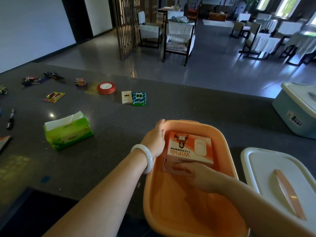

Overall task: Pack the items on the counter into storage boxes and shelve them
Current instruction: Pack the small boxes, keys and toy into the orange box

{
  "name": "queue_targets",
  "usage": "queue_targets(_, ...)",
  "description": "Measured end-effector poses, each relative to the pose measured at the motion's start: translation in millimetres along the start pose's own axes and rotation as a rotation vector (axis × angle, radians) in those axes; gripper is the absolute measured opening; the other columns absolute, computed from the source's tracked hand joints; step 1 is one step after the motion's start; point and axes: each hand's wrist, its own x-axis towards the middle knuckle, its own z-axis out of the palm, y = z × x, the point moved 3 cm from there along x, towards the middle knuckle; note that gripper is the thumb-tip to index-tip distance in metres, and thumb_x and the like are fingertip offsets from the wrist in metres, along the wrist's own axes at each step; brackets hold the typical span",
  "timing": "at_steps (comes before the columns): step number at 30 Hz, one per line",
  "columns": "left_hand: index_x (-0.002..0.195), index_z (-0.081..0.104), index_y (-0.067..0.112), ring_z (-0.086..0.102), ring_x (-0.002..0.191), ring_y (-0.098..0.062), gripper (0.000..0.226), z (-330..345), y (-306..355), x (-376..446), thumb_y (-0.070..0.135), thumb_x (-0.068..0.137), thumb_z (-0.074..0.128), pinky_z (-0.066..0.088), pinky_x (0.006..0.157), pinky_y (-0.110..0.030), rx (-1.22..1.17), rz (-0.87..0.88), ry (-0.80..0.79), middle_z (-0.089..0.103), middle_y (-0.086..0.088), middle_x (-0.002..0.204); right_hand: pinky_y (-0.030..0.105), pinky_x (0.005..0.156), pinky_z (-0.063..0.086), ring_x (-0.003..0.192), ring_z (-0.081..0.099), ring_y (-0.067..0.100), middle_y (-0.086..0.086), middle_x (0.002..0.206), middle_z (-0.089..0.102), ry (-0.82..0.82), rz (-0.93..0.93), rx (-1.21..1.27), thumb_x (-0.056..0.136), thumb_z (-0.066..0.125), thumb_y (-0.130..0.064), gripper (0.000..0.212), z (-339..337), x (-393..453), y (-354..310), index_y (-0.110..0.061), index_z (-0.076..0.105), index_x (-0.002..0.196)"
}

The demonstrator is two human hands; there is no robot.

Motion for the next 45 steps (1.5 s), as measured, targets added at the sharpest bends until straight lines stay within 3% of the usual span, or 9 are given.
queue_targets(7,0.151,0.005,0.036,0.059,0.072,-0.004,0.052,-1.4,-2.3,2.7,0.039,0.104,0.027,0.039,0.052,-0.017,0.024,0.016,-0.043,0.059,0.006,0.099,0.008,0.072,0.044,0.118,0.042,-0.002,-0.025,0.13,0.045,0.069,-0.135,0.036,0.091,0.058,-0.006,0.06,-9.5,-10.4,-8.5,-0.048,0.043,0.132)
queue_targets(10,0.153,0.005,0.033,0.059,0.104,-0.013,0.055,-4.0,-4.0,6.2,0.043,0.103,0.027,0.04,0.065,-0.016,0.062,0.047,-0.073,0.045,-0.006,0.142,0.018,0.091,0.049,0.119,0.045,-0.003,-0.031,0.128,0.046,0.096,-0.174,0.087,0.091,0.064,-0.024,0.05,-22.4,-13.7,-15.6,-0.054,0.045,0.125)
queue_targets(13,0.153,0.01,0.031,0.043,0.133,-0.022,0.056,-13.4,-4.7,7.4,0.047,0.102,0.029,0.037,0.09,-0.028,0.058,0.013,-0.106,0.027,-0.004,0.156,0.011,0.084,0.051,0.101,0.058,-0.01,-0.03,0.109,0.058,0.175,-0.216,0.039,0.083,0.068,-0.043,0.04,-43.6,-12.6,-30.4,-0.049,0.054,0.12)
queue_targets(17,0.15,0.023,0.027,0.035,0.139,-0.022,0.055,-40.7,-13.3,3.4,0.048,0.101,0.033,0.033,0.106,-0.039,0.012,-0.044,-0.12,0.028,-0.003,0.156,0.014,0.075,0.052,0.088,0.061,-0.012,-0.024,0.093,0.067,0.316,-0.22,-0.021,0.085,0.07,-0.022,0.029,-72.1,1.9,-50.4,-0.04,0.066,0.107)
queue_targets(23,0.129,0.05,0.02,0.054,0.108,-0.013,0.036,-76.2,-48.7,-2.4,0.04,0.101,0.039,0.042,0.092,-0.029,0.209,-0.062,-0.068,0.055,-0.001,0.124,0.019,0.064,0.056,0.072,0.067,-0.002,-0.013,0.086,0.07,0.322,-0.106,-0.086,0.086,0.067,-0.017,0.02,-95.1,29.1,-72.3,-0.035,0.066,0.094)
queue_targets(28,0.131,0.049,0.013,0.053,0.116,-0.019,0.041,-97.3,-77.4,6.2,0.04,0.102,0.037,0.039,0.099,-0.03,0.342,-0.021,-0.075,0.053,-0.006,0.127,0.012,0.059,0.046,0.081,0.062,-0.003,-0.014,0.094,0.066,0.372,-0.091,-0.091,0.086,0.066,-0.013,0.022,-109.5,59.0,-95.5,-0.035,0.063,0.092)
queue_targets(35,0.139,0.042,0.015,0.049,0.122,-0.025,0.048,-135.0,-89.4,52.7,0.044,0.101,0.037,0.042,0.102,-0.043,0.503,0.053,-0.104,0.045,-0.007,0.134,0.022,0.086,0.048,0.103,0.061,0.011,-0.002,0.117,0.064,0.346,-0.056,-0.125,0.083,0.072,-0.021,0.036,-114.7,130.3,-143.8,-0.022,0.063,0.119)
queue_targets(39,0.142,0.038,0.017,0.044,0.127,-0.028,0.052,-161.6,-100.1,88.5,0.046,0.099,0.041,0.039,0.104,-0.043,0.64,0.088,-0.099,0.039,-0.007,0.14,0.03,0.104,0.039,0.127,0.047,0.019,0.003,0.141,0.048,0.322,-0.011,-0.225,0.084,0.07,-0.035,0.066,-115.4,180.2,-173.3,-0.018,0.043,0.141)
queue_targets(45,0.145,0.031,0.016,0.037,0.132,-0.031,0.064,-189.5,-133.4,149.7,0.049,0.094,0.052,0.036,0.106,-0.047,0.701,0.098,-0.142,0.031,-0.008,0.145,0.042,0.111,0.029,0.14,0.023,0.033,0.006,0.156,0.024,0.348,0.064,-0.275,0.081,0.071,-0.045,0.095,-114.3,259.6,-195.3,-0.017,0.016,0.153)
